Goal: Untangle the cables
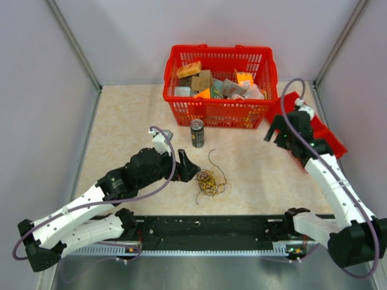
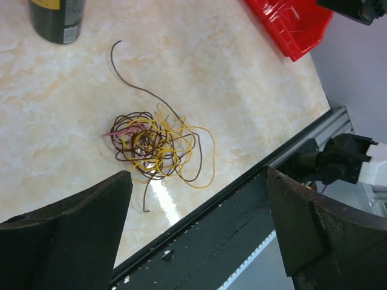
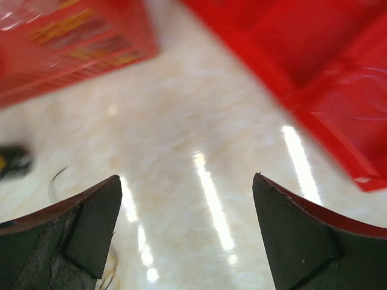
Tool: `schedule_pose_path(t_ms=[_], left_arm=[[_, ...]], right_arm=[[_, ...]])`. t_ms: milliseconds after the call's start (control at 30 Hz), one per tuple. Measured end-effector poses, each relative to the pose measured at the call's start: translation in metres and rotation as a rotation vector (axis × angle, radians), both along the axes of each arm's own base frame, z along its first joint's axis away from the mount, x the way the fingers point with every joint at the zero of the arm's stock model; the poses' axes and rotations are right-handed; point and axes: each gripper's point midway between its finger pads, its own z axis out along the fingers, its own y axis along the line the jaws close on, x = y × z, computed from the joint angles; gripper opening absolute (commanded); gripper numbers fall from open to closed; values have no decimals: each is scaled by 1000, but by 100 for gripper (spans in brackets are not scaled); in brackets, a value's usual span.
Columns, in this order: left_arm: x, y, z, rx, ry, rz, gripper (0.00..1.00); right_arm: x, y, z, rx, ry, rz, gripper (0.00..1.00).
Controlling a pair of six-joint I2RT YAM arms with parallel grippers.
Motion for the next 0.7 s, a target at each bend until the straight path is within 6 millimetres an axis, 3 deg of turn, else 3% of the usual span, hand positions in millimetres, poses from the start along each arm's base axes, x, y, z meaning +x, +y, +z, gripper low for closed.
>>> schedule_pose_path(t_ms=[133,233,333,400,467,533,600,667,700], left_arm=[[10,5,-23,51,35,48,93],[16,9,-52,105,93,74,93],[14,14,-92,156,178,91,95],[10,15,-112,170,229,87,96],[5,10,-128,168,283,65,95],[3,0,-137,161,321,36,93],[2,-10,-146,161,360,-2,88],[2,-18,-156,176,397,-26,83],[2,-22,-162,187,417,-34,76]], right_arm=[[-21,105,-6,122,-52,371,75],[-70,181,-33,253,-23,657,75],[-120,222,-72,334,63,832,75],[-145,235,-97,353,138,890,72],[-154,239,-109,372,178,890,67],[-147,236,-109,389,168,835,48],[-131,227,-102,407,128,764,48],[-112,212,-93,413,74,686,54],[-104,205,-86,413,43,660,57]])
